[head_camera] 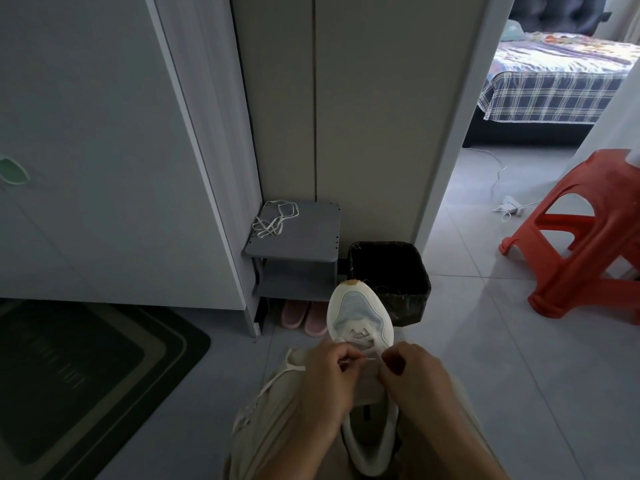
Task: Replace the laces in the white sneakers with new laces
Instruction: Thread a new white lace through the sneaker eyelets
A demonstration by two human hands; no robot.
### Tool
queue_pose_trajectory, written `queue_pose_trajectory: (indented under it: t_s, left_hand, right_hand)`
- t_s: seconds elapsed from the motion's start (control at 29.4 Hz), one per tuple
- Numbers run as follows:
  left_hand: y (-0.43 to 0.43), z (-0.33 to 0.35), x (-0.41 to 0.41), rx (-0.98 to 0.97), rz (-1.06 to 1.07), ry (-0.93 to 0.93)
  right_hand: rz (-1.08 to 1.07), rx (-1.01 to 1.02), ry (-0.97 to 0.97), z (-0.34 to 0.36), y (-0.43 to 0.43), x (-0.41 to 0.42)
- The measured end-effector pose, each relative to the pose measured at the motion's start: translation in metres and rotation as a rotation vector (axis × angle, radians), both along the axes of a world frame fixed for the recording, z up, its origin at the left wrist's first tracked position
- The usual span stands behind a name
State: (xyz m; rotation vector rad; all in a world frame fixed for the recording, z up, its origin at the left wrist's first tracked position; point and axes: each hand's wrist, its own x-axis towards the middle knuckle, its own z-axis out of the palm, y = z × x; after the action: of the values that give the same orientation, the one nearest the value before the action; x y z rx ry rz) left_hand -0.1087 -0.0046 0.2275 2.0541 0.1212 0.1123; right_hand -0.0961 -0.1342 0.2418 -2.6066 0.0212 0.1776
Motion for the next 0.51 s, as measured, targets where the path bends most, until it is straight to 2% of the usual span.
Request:
queue_pose_trajectory:
  t_s: [0.1, 0.27, 0.51]
  left_hand:
    - [-0.009, -0.011, 0.000, 0.034, 0.032, -0.037]
    - [-0.020, -0.011, 0.000, -0.104, 0.124, 0.009]
    - [-0.021, -0.008, 0.004, -0.052, 0.098, 0.029]
  right_hand:
    - [-0.043, 0.146, 0.007, -0.006, -0.009, -0.005]
    - [-0.066, 0.327, 0.011, -0.007, -0.014, -0.008]
    - [-0.060, 0.386, 0.010, -0.009, -0.018, -0.009]
